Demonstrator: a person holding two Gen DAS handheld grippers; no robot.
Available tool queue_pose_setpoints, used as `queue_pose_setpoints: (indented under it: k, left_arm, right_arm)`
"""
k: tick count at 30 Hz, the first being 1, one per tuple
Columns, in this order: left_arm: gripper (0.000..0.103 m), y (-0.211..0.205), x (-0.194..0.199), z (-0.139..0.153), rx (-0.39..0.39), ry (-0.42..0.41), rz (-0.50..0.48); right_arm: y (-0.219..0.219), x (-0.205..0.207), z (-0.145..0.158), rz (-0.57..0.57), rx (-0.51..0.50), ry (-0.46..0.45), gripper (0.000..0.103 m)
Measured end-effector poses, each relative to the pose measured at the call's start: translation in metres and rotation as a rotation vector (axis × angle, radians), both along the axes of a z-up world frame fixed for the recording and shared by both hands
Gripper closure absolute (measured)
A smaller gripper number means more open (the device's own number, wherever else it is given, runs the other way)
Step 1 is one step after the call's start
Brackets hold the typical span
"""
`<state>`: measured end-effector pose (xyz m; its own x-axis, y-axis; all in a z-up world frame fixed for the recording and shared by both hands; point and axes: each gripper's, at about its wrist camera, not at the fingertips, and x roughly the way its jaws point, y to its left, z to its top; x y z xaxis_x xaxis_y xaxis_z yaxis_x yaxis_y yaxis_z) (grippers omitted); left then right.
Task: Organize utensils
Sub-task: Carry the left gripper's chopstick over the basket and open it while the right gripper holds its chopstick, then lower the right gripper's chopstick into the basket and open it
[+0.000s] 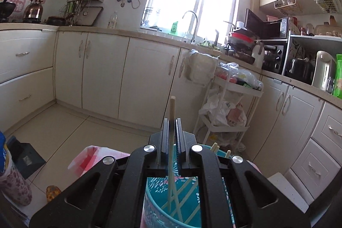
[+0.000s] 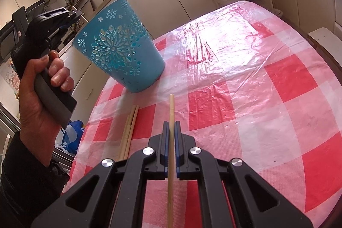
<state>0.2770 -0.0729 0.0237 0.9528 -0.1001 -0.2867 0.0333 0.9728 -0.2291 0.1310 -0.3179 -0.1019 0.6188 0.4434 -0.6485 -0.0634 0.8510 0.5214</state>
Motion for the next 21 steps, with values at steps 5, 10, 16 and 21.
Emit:
queue_pose_setpoints:
  k: [5,10,16,21]
  left_arm:
    - [0.084,0.01,-0.016,-0.003,0.012,0.037,-0.009]
    - [0.062,0.029,-0.056,-0.004,0.026,0.021,0.014]
    - [0.053,0.056,-0.098,-0.035,-0.011,0.076,0.038]
    - [0.053,0.078,-0.112,-0.071,-0.095,0.164,0.064]
  right_arm:
    - [-0.002,-0.001,0.003,-0.009,0.013,-0.008,0.097]
    - [0.002,-0.003,0.035,-0.007,0.041,-0.089,0.097]
    - [0.011,0.015,0.109,0.002,0.091,-0.271,0.097]
    - [0.023,0.047,0.165,-0.004,0.102,-0.399,0.097]
